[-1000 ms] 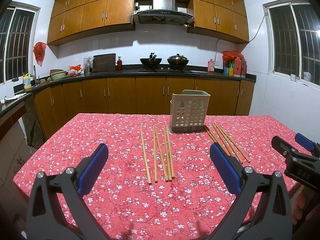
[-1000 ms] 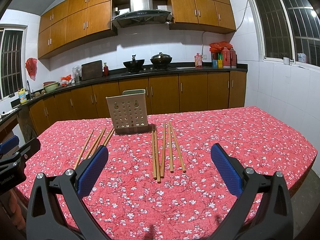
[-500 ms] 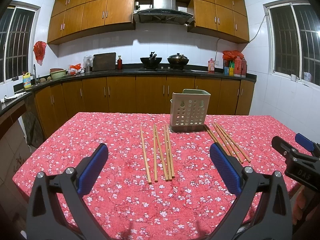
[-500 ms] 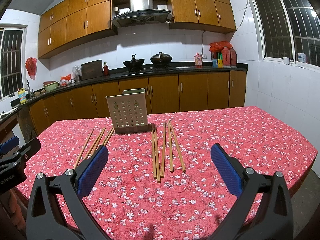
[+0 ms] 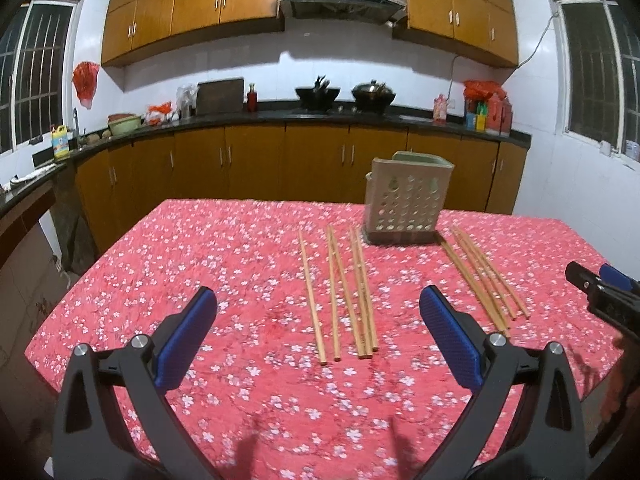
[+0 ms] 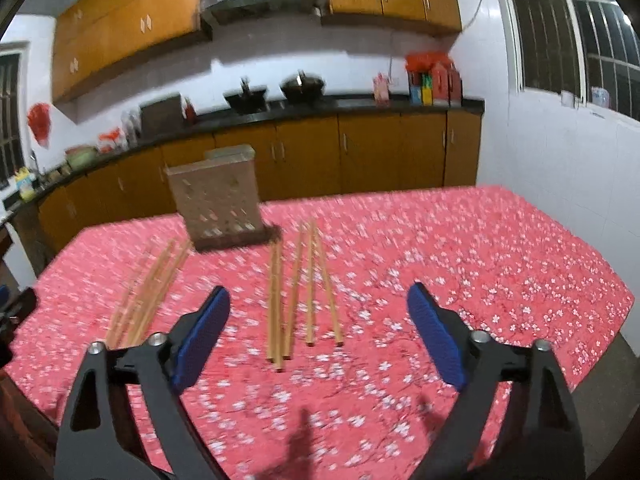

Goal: Organize utensils
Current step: 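Lower the right tool onto a single chopstick and close its fingers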

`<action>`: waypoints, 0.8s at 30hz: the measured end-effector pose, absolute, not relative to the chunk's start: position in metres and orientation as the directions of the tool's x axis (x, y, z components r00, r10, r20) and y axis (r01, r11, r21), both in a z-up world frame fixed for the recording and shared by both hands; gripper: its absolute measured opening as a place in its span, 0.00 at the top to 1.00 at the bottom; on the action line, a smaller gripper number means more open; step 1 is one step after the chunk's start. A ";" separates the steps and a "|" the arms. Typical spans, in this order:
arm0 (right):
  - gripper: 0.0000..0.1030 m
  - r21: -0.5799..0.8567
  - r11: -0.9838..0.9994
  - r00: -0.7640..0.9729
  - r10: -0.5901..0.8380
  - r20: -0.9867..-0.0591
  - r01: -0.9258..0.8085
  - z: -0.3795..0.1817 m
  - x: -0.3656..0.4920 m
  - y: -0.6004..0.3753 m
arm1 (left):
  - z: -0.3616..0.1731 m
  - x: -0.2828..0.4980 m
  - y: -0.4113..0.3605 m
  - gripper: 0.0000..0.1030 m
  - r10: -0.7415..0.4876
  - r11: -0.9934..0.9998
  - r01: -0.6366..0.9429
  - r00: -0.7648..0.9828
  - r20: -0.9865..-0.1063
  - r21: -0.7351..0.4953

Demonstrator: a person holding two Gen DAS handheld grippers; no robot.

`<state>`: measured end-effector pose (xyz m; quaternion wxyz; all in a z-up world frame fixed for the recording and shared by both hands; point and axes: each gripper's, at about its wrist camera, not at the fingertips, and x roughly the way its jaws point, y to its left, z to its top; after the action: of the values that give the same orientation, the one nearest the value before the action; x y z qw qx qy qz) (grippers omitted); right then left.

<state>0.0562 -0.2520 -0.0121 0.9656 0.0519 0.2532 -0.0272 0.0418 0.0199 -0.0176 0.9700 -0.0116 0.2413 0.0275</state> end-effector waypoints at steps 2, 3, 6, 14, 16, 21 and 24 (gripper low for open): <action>0.29 0.074 0.992 0.823 -0.044 -0.567 0.104 -0.021 0.080 -0.261 | -0.020 0.055 0.028 0.04 0.055 0.997 -0.071 0.867 -0.495 -0.013; 0.32 0.075 0.991 0.805 -0.046 -0.592 0.112 -0.024 0.088 -0.265 | -0.022 0.060 0.032 0.04 0.056 0.997 -0.076 0.860 -0.508 -0.019; 0.47 0.108 0.987 0.733 -0.017 -0.679 0.122 -0.044 0.117 -0.278 | -0.030 0.079 0.047 0.04 0.042 0.995 -0.085 0.832 -0.553 -0.053; 0.65 0.083 0.994 0.626 0.025 -0.780 0.064 -0.081 0.150 -0.273 | -0.056 0.115 0.066 0.36 -0.017 0.994 -0.060 0.759 -0.651 -0.097; 0.69 0.076 0.995 0.609 0.021 -0.793 0.065 -0.086 0.154 -0.273 | -0.060 0.121 0.065 0.42 -0.037 0.993 -0.045 0.746 -0.665 -0.106; 0.84 0.058 0.996 0.622 0.007 -0.783 0.061 -0.088 0.159 -0.269 | -0.074 0.145 0.053 0.56 -0.092 0.993 0.014 0.693 -0.715 -0.114; 0.86 0.059 0.997 0.623 0.010 -0.782 0.058 -0.090 0.161 -0.269 | -0.084 0.160 0.051 0.64 -0.094 0.994 0.021 0.662 -0.743 -0.107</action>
<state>0.1613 -0.2693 -0.0896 0.8999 0.0392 0.4342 -0.0134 0.1602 0.0508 -0.0843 0.9106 -0.0448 0.4097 -0.0316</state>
